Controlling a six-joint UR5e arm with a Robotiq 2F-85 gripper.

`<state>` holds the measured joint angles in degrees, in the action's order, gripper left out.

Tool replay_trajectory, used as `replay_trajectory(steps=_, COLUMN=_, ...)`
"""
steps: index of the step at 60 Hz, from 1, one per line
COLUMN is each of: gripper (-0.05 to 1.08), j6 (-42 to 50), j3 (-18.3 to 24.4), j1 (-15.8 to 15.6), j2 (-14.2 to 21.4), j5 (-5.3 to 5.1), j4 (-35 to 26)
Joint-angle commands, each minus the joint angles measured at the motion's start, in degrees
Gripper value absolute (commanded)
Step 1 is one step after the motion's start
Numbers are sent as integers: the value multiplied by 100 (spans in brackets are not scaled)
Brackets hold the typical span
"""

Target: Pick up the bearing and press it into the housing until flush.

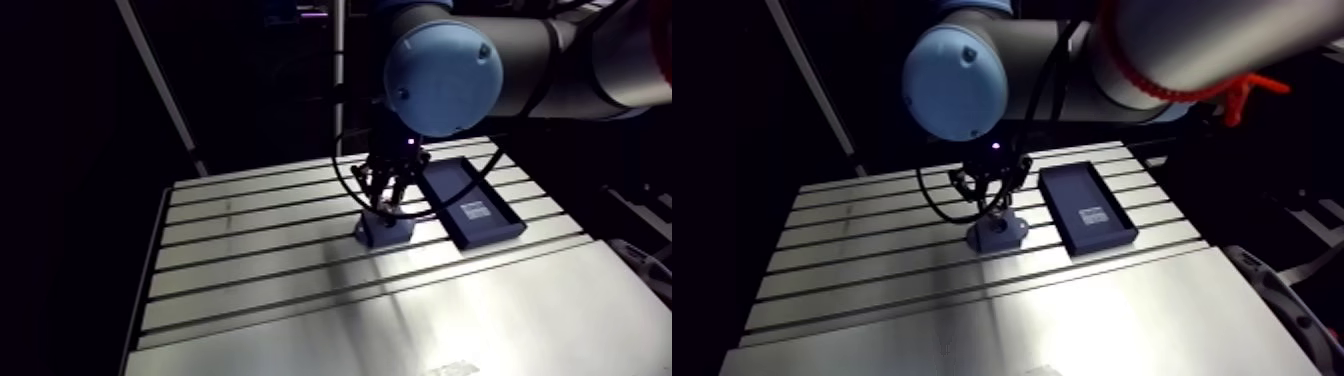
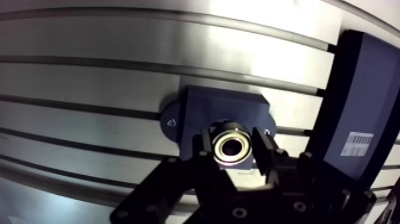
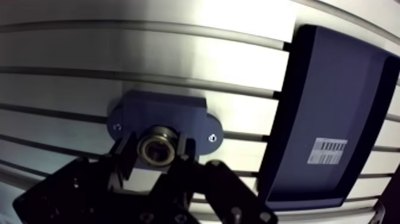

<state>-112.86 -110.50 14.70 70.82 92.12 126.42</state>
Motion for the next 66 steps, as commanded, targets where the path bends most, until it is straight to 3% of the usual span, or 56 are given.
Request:
replay_trajectory(steps=1, gripper=63, j6=-3, j3=-37, j1=24, j2=-20, j5=-5, j4=2)
replay_trajectory(steps=52, gripper=63, j6=49, j3=-152, j1=25, j2=-21, j5=3, j4=27)
replay_trajectory(steps=66, gripper=63, j6=13, j3=-162, j1=17, j2=-64, j5=12, j4=283)
